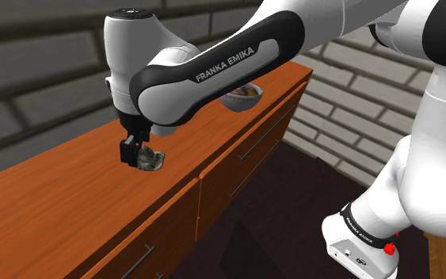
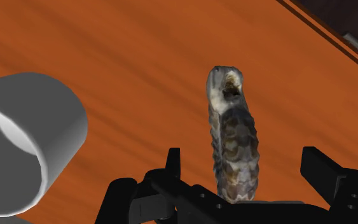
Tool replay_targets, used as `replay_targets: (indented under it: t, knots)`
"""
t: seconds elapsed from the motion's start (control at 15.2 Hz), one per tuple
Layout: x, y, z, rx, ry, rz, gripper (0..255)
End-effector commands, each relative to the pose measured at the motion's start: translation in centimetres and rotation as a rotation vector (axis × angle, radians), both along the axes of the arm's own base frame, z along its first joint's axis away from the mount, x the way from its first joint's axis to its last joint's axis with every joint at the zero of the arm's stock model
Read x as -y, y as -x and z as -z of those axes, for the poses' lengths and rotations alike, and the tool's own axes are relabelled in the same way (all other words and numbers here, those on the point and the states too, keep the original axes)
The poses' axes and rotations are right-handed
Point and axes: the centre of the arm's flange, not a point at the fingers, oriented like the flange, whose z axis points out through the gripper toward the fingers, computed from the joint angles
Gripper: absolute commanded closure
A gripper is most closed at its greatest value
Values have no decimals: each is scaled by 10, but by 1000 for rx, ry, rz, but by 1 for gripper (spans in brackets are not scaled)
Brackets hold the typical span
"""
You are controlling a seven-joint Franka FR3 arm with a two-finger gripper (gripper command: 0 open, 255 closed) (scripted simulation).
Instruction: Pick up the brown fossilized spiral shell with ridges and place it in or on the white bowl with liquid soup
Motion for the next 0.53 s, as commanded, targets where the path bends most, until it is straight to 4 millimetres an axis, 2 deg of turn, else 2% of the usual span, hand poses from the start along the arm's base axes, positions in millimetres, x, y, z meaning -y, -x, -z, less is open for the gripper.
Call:
replay_targets:
  t: [0.0,0.13,0.2,0.46]
  knots:
    - [0,0,0,0,0,0,0]
    - [0,0,0,0,0,0,0]
    - [0,0,0,0,0,0,255]
    - [0,0,0,0,0,0,255]
